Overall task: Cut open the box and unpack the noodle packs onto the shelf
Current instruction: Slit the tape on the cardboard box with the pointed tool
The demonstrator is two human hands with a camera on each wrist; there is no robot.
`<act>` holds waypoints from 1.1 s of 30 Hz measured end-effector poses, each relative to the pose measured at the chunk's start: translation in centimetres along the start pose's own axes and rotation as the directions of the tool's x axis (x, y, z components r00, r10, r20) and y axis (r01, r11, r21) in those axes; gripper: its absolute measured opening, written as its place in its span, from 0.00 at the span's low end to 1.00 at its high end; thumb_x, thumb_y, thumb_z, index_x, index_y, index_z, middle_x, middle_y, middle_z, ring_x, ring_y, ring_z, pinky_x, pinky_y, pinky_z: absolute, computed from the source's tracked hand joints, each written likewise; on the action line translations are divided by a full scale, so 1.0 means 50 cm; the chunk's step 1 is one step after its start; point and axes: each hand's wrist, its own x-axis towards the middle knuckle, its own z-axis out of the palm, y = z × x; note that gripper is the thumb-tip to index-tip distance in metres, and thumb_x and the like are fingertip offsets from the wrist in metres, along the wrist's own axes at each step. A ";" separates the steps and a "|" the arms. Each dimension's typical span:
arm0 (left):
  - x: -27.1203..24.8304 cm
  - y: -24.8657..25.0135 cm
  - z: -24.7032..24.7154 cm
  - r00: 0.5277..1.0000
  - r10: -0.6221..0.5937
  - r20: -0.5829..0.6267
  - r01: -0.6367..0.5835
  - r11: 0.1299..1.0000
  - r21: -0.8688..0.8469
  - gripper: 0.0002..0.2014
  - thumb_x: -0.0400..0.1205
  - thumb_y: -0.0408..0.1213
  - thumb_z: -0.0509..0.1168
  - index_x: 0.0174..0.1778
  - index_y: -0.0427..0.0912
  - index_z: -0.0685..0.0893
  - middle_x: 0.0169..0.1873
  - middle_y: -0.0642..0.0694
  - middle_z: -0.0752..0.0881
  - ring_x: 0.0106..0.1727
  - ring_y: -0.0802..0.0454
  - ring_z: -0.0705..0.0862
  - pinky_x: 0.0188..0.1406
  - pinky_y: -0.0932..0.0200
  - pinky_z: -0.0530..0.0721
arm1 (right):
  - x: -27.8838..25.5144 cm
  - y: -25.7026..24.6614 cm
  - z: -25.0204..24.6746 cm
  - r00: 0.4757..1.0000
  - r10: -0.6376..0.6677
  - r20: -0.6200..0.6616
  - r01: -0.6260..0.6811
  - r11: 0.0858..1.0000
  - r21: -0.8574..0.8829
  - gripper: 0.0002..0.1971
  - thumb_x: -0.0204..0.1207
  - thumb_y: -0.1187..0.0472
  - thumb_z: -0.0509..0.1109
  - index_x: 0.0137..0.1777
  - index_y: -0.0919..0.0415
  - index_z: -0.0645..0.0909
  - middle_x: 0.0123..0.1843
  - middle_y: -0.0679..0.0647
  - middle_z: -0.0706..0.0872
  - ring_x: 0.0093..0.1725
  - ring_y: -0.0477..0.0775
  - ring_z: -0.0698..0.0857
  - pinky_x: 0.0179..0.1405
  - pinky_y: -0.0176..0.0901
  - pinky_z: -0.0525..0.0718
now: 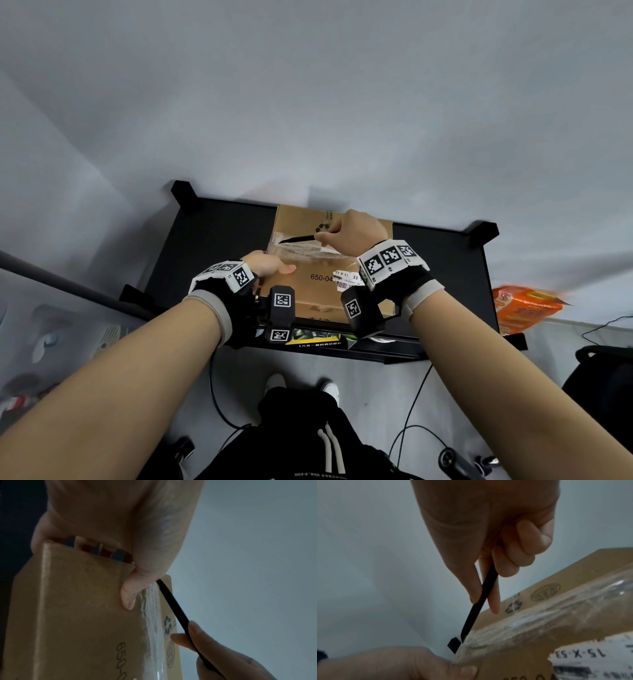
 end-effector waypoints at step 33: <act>-0.130 0.049 0.031 0.997 0.004 -0.083 -0.006 1.000 -0.021 0.28 0.73 0.42 0.74 0.65 0.31 0.79 0.65 0.32 0.83 0.63 0.34 0.84 0.68 0.39 0.80 | -0.069 0.220 -0.062 0.973 0.230 0.024 -0.230 0.973 0.003 0.11 0.69 0.41 0.71 0.36 0.45 0.90 0.29 0.44 0.82 0.36 0.50 0.80 0.29 0.40 0.72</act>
